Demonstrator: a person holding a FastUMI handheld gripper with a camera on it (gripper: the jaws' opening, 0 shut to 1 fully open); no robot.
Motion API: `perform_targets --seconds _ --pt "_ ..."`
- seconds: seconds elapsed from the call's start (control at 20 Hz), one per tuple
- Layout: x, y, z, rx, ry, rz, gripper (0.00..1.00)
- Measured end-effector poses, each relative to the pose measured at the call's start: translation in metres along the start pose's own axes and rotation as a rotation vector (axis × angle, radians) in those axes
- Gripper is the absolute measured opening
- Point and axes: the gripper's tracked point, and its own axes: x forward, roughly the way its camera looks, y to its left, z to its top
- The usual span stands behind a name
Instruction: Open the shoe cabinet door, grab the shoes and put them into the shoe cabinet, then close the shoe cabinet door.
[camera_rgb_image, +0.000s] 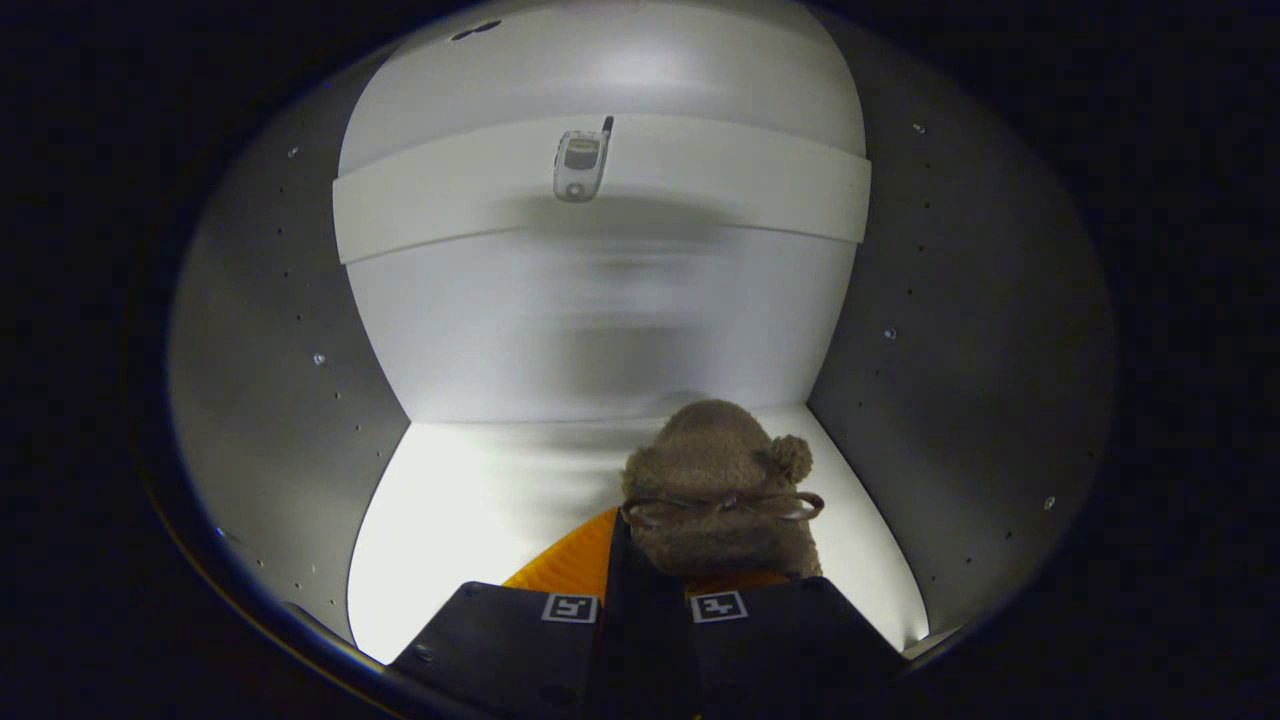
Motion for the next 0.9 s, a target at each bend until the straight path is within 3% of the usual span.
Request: perform_targets --seconds 0.05,0.4,0.45,0.6,0.9 --pt "-0.003 0.000 0.001 0.014 -0.011 -0.001 0.18" --pt "-0.045 0.000 0.007 0.064 -0.089 0.002 0.84" --pt "-0.053 0.002 0.007 0.059 -0.099 0.008 0.90" --pt "-0.083 0.001 0.007 0.066 -0.129 -0.001 0.97" --pt "-0.184 0.002 0.013 0.077 -0.259 0.038 0.97"
